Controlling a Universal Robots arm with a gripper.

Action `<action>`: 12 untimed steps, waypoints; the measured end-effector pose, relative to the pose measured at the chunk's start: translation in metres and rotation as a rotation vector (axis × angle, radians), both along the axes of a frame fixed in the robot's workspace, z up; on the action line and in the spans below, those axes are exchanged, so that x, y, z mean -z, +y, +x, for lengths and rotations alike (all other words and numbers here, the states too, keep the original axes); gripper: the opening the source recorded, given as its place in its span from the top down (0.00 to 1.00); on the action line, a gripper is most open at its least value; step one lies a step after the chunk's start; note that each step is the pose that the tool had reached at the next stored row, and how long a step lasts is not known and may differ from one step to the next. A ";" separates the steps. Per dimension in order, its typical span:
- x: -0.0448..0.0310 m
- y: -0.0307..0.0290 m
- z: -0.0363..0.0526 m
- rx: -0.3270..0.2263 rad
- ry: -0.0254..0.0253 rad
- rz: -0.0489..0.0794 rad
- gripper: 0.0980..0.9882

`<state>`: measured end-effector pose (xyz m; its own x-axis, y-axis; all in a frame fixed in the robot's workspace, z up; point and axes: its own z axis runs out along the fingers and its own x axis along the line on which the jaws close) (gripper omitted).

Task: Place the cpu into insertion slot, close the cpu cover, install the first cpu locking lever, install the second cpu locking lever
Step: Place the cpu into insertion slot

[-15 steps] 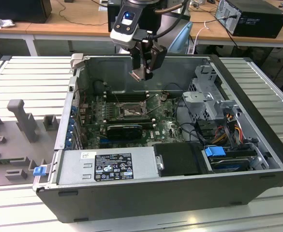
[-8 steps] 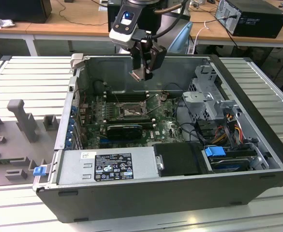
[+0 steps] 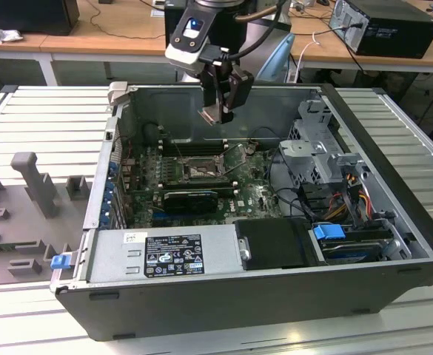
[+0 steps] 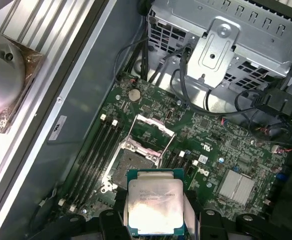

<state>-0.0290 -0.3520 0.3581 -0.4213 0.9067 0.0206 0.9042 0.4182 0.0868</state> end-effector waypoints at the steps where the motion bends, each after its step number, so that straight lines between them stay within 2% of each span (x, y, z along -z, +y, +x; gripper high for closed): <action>1: 0.0003 0.0000 0.0000 0.004 0.0000 0.000 0.52; 6: 0.0015 0.0000 0.0000 0.027 0.0000 0.000 0.52; 12: 0.0030 0.0000 0.0000 0.113 0.0000 -0.001 0.52</action>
<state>-0.0290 -0.3520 0.3551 -0.3160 0.9485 0.0200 0.9457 0.3132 0.0865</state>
